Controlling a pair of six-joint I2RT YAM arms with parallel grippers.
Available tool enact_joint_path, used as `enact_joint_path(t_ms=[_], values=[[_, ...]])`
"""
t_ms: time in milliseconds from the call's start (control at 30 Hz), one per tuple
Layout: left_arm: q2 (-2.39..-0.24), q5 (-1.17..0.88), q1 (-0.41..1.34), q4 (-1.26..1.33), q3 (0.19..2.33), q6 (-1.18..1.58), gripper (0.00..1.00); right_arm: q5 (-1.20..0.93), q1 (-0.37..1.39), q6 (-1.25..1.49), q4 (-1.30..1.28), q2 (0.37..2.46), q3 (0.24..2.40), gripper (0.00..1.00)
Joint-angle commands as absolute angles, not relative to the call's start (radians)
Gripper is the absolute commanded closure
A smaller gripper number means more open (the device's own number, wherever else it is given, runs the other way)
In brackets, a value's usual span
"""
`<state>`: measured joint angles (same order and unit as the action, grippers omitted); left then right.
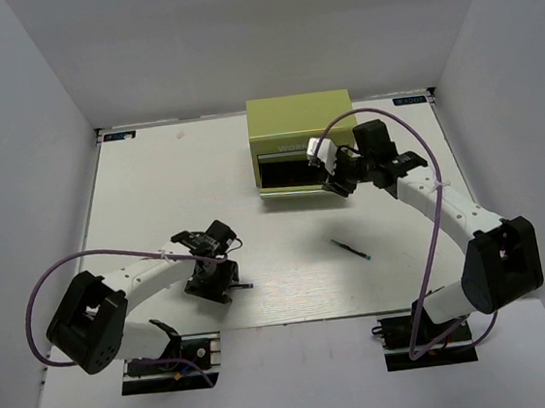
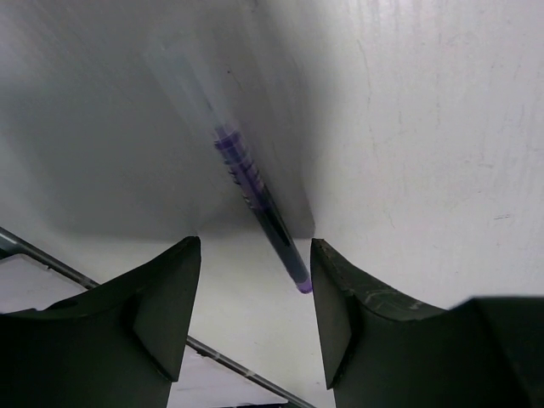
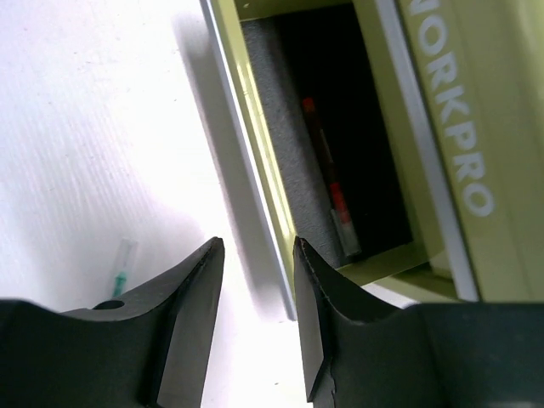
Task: Sort the stationery into containers
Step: Place the pen in the drawer, then pick up the pen from the center of the board.
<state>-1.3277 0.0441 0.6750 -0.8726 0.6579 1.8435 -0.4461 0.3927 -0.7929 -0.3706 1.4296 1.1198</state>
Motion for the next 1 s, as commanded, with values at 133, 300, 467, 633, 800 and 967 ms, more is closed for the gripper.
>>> enact_joint_path(t_ms=[133, 300, 467, 633, 800, 967], values=[[-1.385, 0.074, 0.661, -0.896, 0.721, 1.862, 0.35, -0.462, 0.385, -0.750, -0.321, 1.328, 1.065, 0.52], [-1.410, 0.074, 0.661, -0.887, 0.721, 1.862, 0.42, -0.454, 0.379, -0.735, -0.313, 1.281, 1.026, 0.46], [-1.420, 0.074, 0.661, -0.887, 0.721, 1.862, 0.58, -0.454, 0.370, -0.709, -0.308, 1.244, 0.999, 0.45], [-1.420, 0.074, 0.661, -0.887, 0.730, 1.862, 0.69, -0.460, 0.364, -0.695, -0.301, 1.226, 0.977, 0.45], [-1.420, 0.095, 0.661, -0.899, 0.765, 1.852, 0.81, -0.465, 0.360, -0.687, -0.304, 1.216, 0.966, 0.44], [-1.398, 0.130, 0.672, -0.870, 0.824, 1.813, 0.94, -0.465, 0.360, -0.683, -0.308, 1.219, 0.963, 0.40]])
